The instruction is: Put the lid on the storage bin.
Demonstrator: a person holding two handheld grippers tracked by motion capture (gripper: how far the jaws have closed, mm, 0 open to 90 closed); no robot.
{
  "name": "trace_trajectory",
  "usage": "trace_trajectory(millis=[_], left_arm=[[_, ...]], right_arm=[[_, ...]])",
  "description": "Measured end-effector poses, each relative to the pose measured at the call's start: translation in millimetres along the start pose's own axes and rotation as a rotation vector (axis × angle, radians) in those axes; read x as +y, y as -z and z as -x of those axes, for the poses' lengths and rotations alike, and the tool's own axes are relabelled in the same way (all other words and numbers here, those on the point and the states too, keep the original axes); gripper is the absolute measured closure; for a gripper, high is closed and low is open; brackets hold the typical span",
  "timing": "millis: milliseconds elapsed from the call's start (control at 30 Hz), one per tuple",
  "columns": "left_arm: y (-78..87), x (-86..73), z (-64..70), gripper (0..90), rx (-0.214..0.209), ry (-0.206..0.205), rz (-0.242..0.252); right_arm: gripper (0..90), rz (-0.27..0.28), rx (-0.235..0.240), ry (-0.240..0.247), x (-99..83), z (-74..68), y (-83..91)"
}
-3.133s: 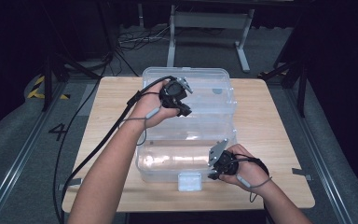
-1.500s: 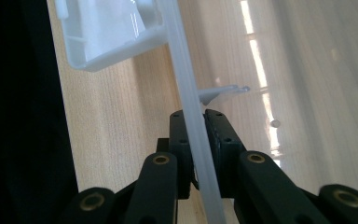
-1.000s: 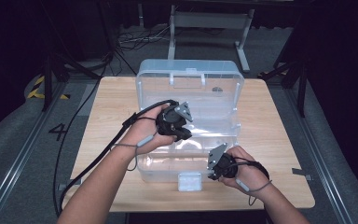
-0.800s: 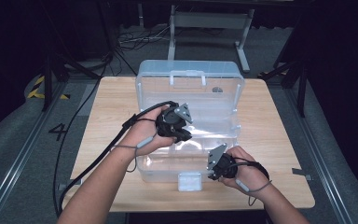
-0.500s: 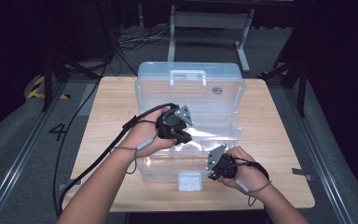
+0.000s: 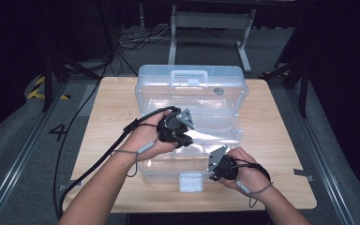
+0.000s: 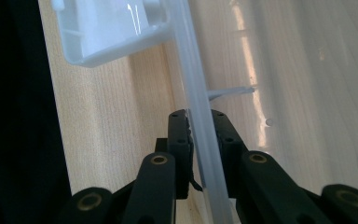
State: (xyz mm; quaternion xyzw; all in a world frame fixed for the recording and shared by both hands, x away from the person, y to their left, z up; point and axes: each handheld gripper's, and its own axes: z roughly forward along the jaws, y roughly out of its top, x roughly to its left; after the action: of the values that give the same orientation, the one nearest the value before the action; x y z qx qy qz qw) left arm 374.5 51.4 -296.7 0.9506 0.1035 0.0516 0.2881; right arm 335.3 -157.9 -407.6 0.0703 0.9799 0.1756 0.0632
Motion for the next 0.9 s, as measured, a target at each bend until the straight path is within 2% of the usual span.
trace_trajectory(millis=[300,600,900], left_arm=[[-0.7,-1.1,1.1,85.8,-0.004,0.004,0.001],[-0.9,-0.9,0.5,85.8,-0.006,0.006,0.003],[-1.2,-1.9,0.9,85.5,-0.006,0.028,0.012]], right_arm=[[80.4,-0.007,-0.012,0.01,1.1,-1.5,0.2],[77.9,0.025,-0.018,-0.002,1.0,-2.0,4.9],[78.7,0.081,-0.036,0.001,1.8,-3.4,26.4]])
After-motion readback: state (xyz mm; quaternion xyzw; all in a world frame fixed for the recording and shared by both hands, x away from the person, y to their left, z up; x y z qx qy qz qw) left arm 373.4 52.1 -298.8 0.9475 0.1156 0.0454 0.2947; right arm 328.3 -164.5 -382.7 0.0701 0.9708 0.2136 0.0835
